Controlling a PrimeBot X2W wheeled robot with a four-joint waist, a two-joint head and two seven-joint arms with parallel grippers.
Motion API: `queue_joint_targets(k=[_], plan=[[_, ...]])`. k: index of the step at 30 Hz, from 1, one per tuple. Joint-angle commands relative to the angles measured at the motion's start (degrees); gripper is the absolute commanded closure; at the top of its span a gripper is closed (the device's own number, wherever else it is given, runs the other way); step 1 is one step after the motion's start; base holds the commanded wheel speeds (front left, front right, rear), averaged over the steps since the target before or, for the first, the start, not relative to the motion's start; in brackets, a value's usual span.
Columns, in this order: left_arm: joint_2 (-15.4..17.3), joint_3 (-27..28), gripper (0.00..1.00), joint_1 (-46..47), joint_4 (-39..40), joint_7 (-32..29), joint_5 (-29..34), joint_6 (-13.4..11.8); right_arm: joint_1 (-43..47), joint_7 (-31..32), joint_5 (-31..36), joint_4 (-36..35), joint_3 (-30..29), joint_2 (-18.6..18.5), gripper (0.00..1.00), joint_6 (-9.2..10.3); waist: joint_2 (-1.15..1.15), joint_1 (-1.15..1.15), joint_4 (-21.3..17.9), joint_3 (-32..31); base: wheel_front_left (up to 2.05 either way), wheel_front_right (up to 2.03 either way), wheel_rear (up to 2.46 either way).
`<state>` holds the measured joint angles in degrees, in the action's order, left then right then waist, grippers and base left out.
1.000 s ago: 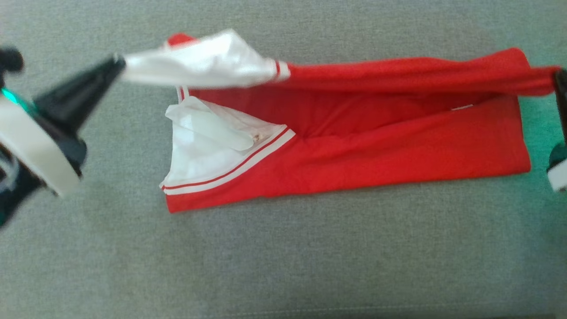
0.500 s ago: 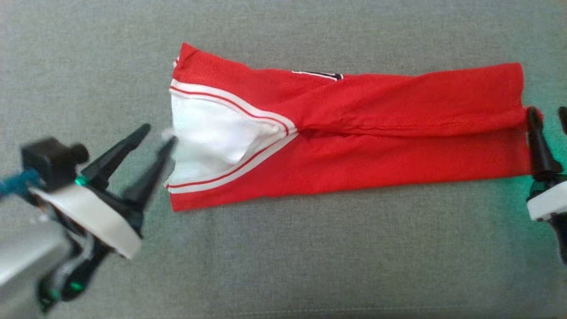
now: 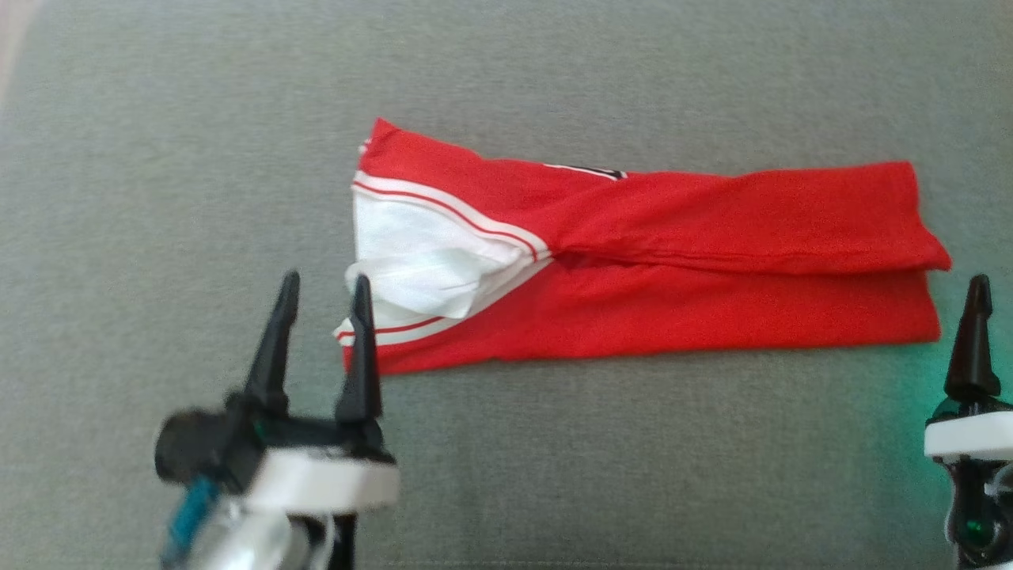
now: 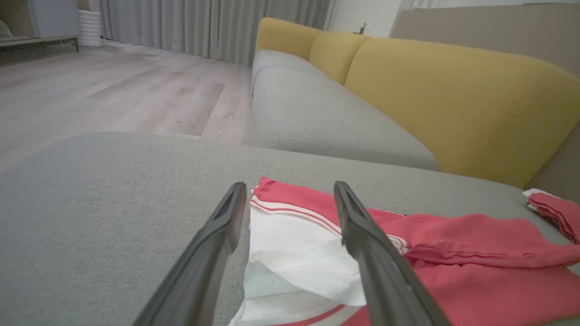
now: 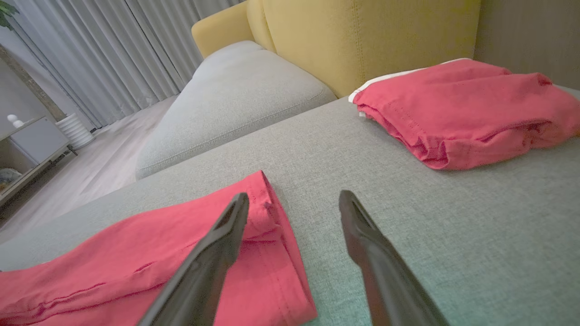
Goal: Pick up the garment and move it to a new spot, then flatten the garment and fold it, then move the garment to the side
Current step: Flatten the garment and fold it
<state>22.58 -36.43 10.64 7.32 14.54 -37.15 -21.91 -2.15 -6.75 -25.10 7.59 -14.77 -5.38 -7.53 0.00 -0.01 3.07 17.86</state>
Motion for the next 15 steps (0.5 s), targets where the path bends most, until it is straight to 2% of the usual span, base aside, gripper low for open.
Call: queue_joint_targets(k=[1, 5, 8, 11, 15], plan=[[0.61, 2.93, 0.00, 1.40, 1.97, 0.44, 1.23, 0.24, -1.78, -0.51, 0.45, -1.16, 0.76, -0.53, 0.00, 0.04, 0.00, 0.01, 1.11, -0.87, 0.00, 0.00, 0.00], [-7.06, 7.98, 0.00, -4.88, 3.16, 0.45, 12.32, 2.30, -6.15, -0.36, 0.88, 5.30, -1.35, -1.13, 0.00, 0.04, 0.00, 0.01, 3.65, -1.74, 0.00, 0.00, 0.00], [-11.55, 9.67, 0.00, -7.60, 3.41, 0.45, 17.66, 4.37, -9.20, 0.07, 1.72, 10.51, -3.46, -1.87, 0.00, 0.04, 0.00, 0.01, 5.64, -2.04, 0.00, 0.00, 0.00], [-13.97, 10.24, 0.00, -8.40, 4.12, 0.45, 22.91, 7.19, -11.16, -0.21, 3.50, 15.69, -5.81, -2.69, 0.00, 0.04, 0.00, 0.01, 7.44, -2.27, 0.00, 0.00, 0.00], [-15.95, 11.52, 0.00, -9.31, 5.02, 0.45, 26.61, 10.35, -12.06, 0.68, 5.99, 21.52, -8.10, -2.46, 0.00, 0.04, 0.00, 0.01, 8.94, -2.61, 0.00, 0.00, 0.00]])
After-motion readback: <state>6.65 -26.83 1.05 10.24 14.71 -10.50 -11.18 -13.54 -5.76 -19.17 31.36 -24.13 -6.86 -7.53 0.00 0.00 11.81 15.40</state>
